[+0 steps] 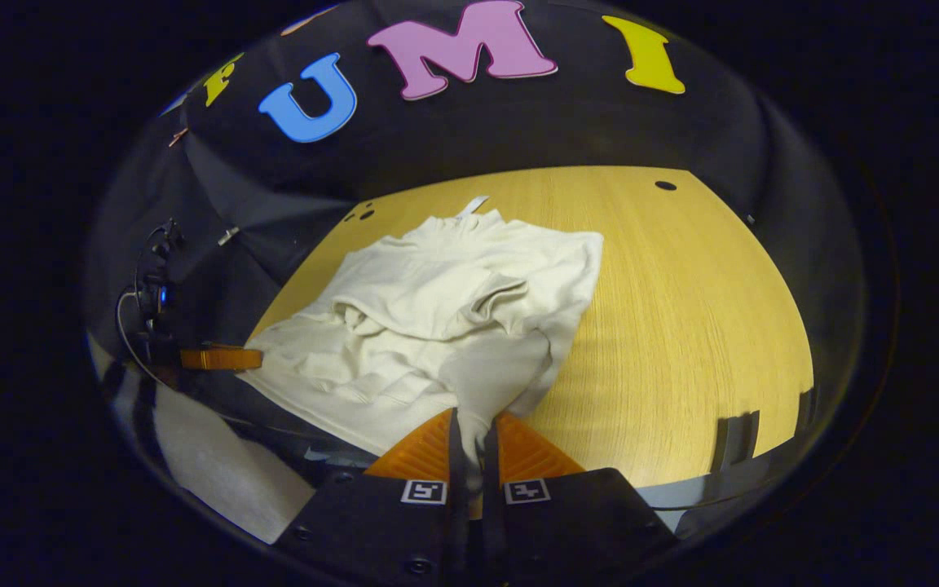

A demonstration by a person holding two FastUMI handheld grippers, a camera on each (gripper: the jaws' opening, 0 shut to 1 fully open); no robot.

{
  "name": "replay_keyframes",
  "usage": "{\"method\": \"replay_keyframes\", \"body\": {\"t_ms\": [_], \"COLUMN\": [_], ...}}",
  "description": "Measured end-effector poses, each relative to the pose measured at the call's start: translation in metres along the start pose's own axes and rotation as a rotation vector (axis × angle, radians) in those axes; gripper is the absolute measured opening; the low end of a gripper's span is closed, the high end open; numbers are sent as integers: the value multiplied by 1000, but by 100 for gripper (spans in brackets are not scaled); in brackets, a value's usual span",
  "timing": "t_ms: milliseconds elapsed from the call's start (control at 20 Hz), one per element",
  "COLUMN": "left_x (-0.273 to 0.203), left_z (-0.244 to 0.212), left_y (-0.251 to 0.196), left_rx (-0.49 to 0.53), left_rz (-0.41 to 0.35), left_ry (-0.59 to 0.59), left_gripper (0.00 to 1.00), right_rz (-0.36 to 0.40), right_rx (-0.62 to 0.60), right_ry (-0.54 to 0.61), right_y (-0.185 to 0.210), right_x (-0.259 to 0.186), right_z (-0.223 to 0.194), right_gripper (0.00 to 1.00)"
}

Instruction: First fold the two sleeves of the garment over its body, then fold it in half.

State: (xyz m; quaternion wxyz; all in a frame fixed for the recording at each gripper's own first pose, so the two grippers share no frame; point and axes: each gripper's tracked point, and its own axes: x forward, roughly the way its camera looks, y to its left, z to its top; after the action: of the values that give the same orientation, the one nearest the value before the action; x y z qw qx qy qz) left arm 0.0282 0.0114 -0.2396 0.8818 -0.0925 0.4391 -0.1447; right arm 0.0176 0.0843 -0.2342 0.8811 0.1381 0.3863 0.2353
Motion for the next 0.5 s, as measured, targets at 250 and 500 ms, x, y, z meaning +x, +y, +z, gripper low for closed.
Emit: {"method": "replay_keyframes", "body": {"t_ms": [250,500], "left_x": [-5,0], "left_z": [74,128], "left_y": [2,10], "left_rx": [-27,-33], "left_rz": [6,48], "left_ry": [-140,-232], "left_gripper": [6,5], "right_rz": [-9,-42], "right_rx": [-17,23], "right_ry": [-157,-255], "right_y": [9,4], "right_x": [8,33], "right_z": [69,122], "right_gripper": [11,11]}}
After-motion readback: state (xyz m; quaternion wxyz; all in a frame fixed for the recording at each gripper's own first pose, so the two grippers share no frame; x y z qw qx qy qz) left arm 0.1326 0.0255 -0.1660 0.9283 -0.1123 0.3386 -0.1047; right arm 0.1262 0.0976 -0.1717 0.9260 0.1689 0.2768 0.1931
